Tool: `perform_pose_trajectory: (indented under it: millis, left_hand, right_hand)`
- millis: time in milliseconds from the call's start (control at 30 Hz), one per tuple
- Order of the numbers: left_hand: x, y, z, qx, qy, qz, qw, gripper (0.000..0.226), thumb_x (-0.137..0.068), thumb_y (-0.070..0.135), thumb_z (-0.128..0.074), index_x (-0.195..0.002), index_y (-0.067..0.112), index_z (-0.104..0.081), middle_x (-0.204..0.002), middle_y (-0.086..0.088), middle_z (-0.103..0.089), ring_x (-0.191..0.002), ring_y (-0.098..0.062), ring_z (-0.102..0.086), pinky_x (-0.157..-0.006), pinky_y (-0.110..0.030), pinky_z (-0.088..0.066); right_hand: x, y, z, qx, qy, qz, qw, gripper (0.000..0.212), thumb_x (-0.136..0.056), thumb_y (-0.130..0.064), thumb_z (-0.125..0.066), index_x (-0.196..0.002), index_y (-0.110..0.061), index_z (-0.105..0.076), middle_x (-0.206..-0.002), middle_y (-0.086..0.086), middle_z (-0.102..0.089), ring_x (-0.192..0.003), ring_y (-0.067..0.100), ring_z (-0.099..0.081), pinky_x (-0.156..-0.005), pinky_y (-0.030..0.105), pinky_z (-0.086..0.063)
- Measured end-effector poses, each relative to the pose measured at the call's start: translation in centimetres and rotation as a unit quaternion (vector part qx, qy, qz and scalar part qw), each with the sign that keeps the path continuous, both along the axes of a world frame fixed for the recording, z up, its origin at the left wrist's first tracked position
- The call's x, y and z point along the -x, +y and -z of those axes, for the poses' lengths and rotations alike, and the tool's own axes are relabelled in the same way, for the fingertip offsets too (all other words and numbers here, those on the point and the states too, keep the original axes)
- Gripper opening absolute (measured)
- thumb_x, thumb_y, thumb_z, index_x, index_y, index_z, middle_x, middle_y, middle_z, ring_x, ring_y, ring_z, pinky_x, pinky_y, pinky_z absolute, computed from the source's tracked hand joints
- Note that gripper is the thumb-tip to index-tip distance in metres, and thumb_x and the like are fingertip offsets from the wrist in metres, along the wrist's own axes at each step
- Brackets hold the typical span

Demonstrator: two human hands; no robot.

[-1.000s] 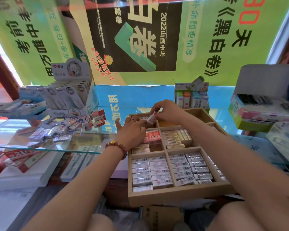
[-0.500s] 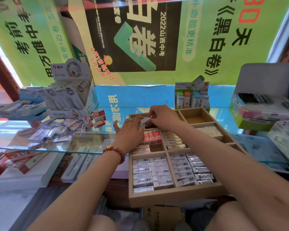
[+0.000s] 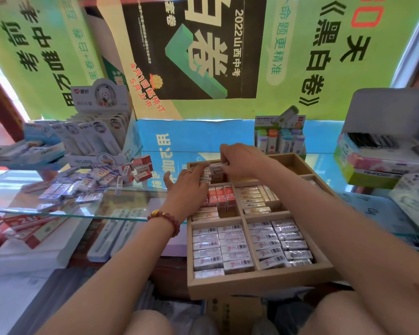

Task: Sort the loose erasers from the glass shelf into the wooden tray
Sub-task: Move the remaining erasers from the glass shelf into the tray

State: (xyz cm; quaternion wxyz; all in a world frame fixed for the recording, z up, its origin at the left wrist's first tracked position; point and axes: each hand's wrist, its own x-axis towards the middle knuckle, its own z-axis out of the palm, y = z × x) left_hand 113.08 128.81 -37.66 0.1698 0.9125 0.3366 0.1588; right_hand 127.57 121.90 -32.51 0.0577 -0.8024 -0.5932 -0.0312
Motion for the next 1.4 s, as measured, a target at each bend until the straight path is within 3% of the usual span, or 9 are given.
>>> perform_pose_trajectory:
  millis: [100, 200, 400, 667, 933, 1233, 1400]
  left_hand:
    - [0.0, -0.1, -0.1, -0.002, -0.001, 0.005, 1.0, 0.05, -0.092, 0.019, -0.033, -0.138, 0.038, -0.03, -0.132, -0.001, -0.051, -0.131, -0.02, -0.036, -0.112, -0.055, 0.006]
    - [0.0, -0.2, -0.3, -0.006, 0.008, 0.002, 1.0, 0.047, -0.093, 0.019, -0.032, -0.138, 0.035, -0.034, -0.128, -0.005, -0.052, -0.129, -0.02, -0.036, -0.113, -0.054, 0.003]
    - [0.1, -0.4, -0.4, -0.017, 0.008, 0.003, 1.0, 0.047, -0.094, 0.02, -0.032, -0.139, 0.034, -0.035, -0.128, -0.005, -0.053, -0.129, -0.02, -0.037, -0.113, -0.055, 0.003]
    - [0.4, -0.6, -0.6, -0.062, 0.001, 0.002, 0.998, 0.047, -0.093, 0.022, -0.037, -0.139, 0.034, -0.037, -0.124, -0.003, -0.057, -0.124, -0.017, -0.046, -0.113, -0.052, 0.005]
    - [0.2, -0.4, -0.3, -0.058, 0.006, -0.003, 0.998, 0.046, -0.094, 0.024, -0.036, -0.138, 0.034, -0.04, -0.13, -0.001, -0.055, -0.127, -0.017, -0.044, -0.113, -0.053, 0.004]
    - [0.2, -0.4, -0.3, -0.081, 0.029, -0.003, 0.996, 0.045, -0.093, 0.024, -0.034, -0.135, 0.034, -0.045, -0.126, -0.003, -0.058, -0.126, -0.016, -0.044, -0.113, -0.055, 0.001]
    - [0.1, -0.6, -0.6, -0.115, 0.08, 0.005, 0.99, 0.043, -0.095, 0.028, -0.032, -0.136, 0.034, -0.044, -0.137, 0.002, -0.05, -0.13, -0.016, -0.04, -0.112, -0.058, 0.0]
  right_hand:
    - [-0.2, 0.1, 0.0, 0.009, 0.002, -0.01, 1.0, 0.009, -0.094, -0.021, -0.049, -0.102, -0.019, -0.045, -0.094, 0.001, -0.058, -0.083, 0.019, -0.054, -0.072, 0.034, -0.047]
    - [0.1, 0.5, 0.1, 0.013, -0.013, -0.005, 1.0, 0.012, -0.094, -0.019, -0.047, -0.106, -0.017, -0.047, -0.092, 0.001, -0.054, -0.083, 0.02, -0.051, -0.069, 0.033, -0.041]
    - [0.1, 0.6, 0.5, 0.043, -0.01, 0.016, 0.999, 0.01, -0.093, -0.023, -0.051, -0.101, -0.019, -0.047, -0.104, 0.003, -0.059, -0.092, 0.022, -0.056, -0.072, 0.034, -0.044]
    - [0.2, 0.7, 0.0, 0.048, 0.01, 0.0, 0.999, 0.007, -0.092, -0.014, -0.05, -0.097, -0.016, -0.046, -0.1, 0.006, -0.056, -0.086, 0.023, -0.055, -0.065, 0.031, -0.039]
    - [0.0, 0.9, -0.4, 0.066, 0.028, -0.007, 0.997, 0.008, -0.093, -0.012, -0.052, -0.1, -0.014, -0.049, -0.097, 0.003, -0.052, -0.089, 0.02, -0.052, -0.072, 0.03, -0.041]
    - [0.3, 1.0, 0.2, 0.061, -0.005, -0.001, 0.998, 0.012, -0.092, -0.012, -0.051, -0.104, -0.013, -0.052, -0.106, 0.008, -0.058, -0.089, 0.022, -0.055, -0.074, 0.034, -0.046]
    - [1.1, 0.9, 0.2, 0.078, -0.085, 0.024, 0.993, 0.017, -0.093, -0.013, -0.051, -0.109, -0.014, -0.057, -0.106, 0.004, -0.06, -0.094, 0.022, -0.059, -0.074, 0.034, -0.047]
